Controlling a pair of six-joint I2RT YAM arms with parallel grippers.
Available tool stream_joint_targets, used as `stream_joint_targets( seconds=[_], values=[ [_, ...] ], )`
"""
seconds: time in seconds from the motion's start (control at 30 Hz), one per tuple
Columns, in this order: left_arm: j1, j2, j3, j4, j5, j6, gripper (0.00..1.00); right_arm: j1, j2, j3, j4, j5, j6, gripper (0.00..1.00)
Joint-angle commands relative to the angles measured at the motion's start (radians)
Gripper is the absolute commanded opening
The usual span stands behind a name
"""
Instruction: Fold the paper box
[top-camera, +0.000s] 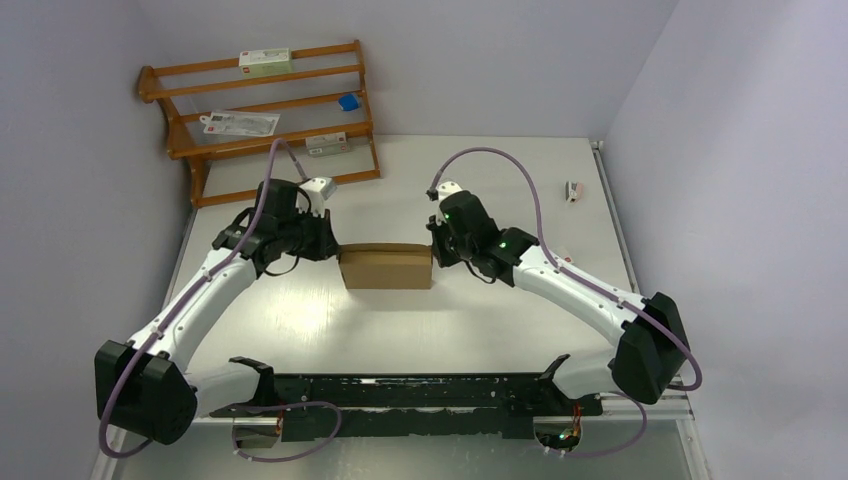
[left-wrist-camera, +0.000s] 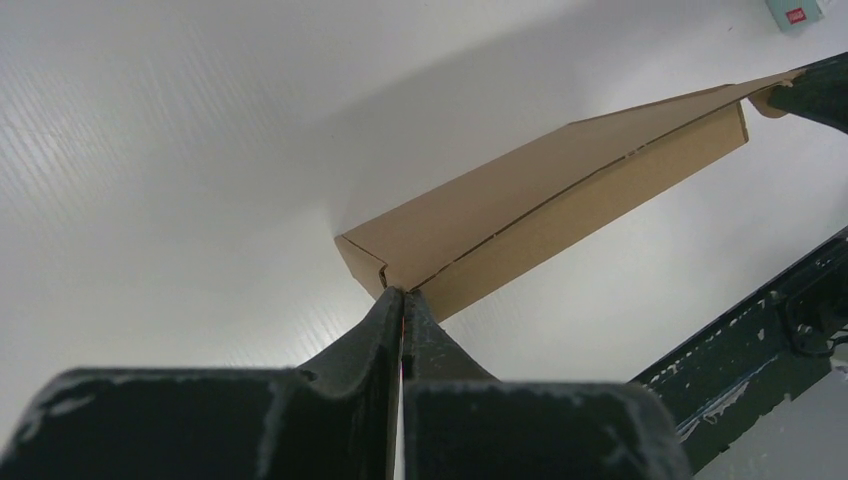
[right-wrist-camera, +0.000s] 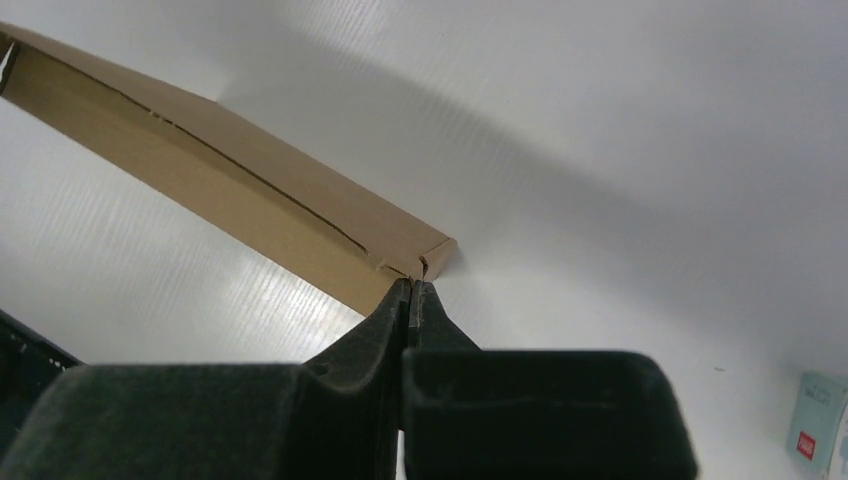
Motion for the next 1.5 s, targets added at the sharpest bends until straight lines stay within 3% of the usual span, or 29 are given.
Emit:
stream_joint_targets(
  seconds=[0.0,0.27,0.47,0.8,1.47],
  values=[
    [-0.040,-0.020,-0.044,0.053,-0.003,-0.099,0.05,0.044,0.030,0.037,-0.017,0.068,0.124,0.00],
    [-0.059,-0.033,-0.055,0.078,-0.078,-0.176,0.05,0.145,0.078,0.092,-0.082,0.321,0.280,0.00],
    [-0.068,-0.069,-0.105,0.131,-0.085,-0.210,0.05,0.196,0.093,0.073,-0.073,0.422,0.362,0.00],
    [-0.075,-0.088,-0.137,0.168,-0.070,-0.241,0.05,0.228,0.111,0.067,-0.077,0.490,0.453,0.00],
    [-0.081,-0.103,-0.146,0.168,-0.085,-0.242,0.05,0.282,0.110,-0.008,-0.036,0.574,0.461,0.00]
  ],
)
